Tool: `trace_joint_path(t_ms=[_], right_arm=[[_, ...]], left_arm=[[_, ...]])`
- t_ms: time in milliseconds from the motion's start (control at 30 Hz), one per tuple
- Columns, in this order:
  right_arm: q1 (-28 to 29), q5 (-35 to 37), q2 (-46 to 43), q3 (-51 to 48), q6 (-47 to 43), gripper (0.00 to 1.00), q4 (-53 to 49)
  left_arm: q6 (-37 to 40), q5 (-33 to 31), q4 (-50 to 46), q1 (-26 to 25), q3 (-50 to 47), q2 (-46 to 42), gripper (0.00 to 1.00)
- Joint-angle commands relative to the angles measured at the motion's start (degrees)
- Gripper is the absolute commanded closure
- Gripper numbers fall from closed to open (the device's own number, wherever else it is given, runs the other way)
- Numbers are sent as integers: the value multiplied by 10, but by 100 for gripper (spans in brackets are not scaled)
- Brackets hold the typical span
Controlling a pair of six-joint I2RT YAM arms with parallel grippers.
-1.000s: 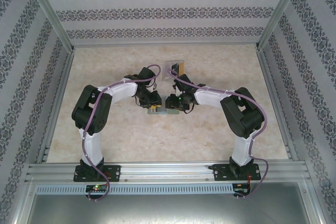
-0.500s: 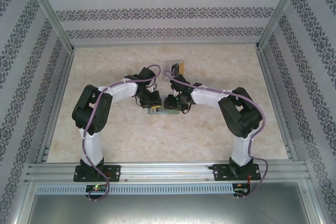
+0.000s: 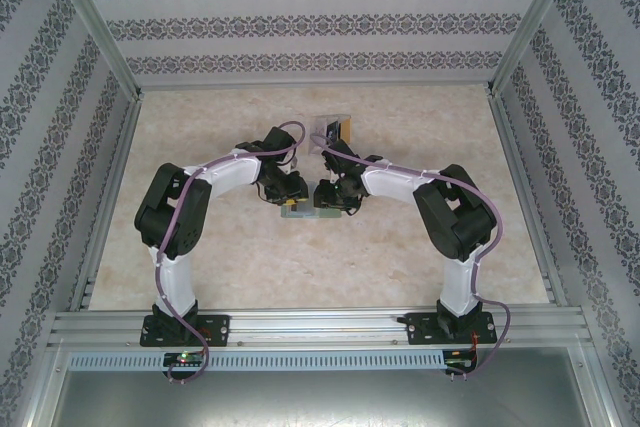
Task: Take the credit cards out of the card holder
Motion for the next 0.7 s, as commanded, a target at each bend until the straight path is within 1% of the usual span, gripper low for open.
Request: trace_joint_path(t_ms=[0,67,167,233,400,467,533,633,667], right_arm=[[8,42,66,-19,-10,59,0],[8,41,66,-20,-9,59,1],[7,37,63,-23,-9,59,7],[7,34,59,-23,-8,60,10],[-4,16,47,-31,-5,60,24],[-10,-7,35,-44,-5,60,48],[-23,-46,21,-62,-3,58,86],[-39,-91,8,-77,1,54,120],[-40,-94,7,-77,1,53,120]], left_arm=[[-10,-37,-32,4,0,-16,67],[-11,-43,-32,4,-1,-17,65],[-9,-30,-32,4,3,-5,65],[-10,-11,-25,3,3,3,68],[-9,5,-21,4,7,17,76],[-9,9,-19,3,7,19,80],[-7,8,-19,4,5,20,82],[-7,11,-16,3,0,22,85],[-5,13,-14,4,-2,23,86]])
